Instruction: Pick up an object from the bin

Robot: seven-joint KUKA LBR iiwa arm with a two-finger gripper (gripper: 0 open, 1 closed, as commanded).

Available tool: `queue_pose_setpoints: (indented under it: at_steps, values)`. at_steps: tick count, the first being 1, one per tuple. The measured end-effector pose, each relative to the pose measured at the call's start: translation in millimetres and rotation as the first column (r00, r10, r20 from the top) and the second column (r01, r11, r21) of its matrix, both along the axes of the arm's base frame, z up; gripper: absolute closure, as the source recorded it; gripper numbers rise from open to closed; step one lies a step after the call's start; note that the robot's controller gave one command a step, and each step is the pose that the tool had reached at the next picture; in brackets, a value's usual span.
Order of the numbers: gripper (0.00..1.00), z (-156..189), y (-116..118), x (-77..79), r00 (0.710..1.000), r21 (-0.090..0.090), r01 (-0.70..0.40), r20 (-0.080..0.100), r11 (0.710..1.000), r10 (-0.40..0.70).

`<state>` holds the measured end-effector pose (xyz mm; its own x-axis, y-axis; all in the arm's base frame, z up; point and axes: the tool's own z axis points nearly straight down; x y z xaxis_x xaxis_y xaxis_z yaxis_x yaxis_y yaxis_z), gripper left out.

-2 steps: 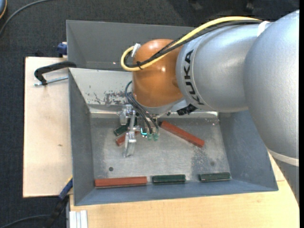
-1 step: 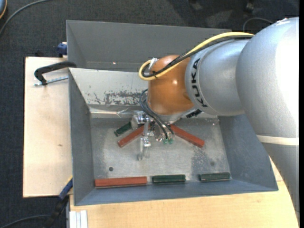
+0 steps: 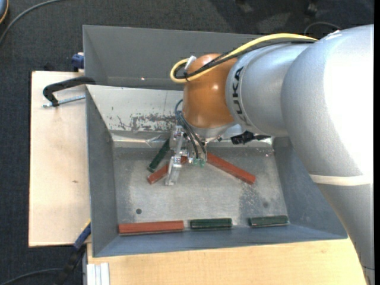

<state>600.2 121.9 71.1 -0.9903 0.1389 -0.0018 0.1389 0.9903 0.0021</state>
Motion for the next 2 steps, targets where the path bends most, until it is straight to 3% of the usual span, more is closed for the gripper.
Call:
queue_pose_setpoints:
  at_steps: [1, 2]
  values:
    - [1.00, 1.3, 0.1, 1.4, 1.000, 0.001, 0.000, 0.005, 1.000, 0.000]
    - [1.00, 1.3, 0.1, 1.4, 1.000, 0.001, 0.000, 0.005, 1.000, 0.000]
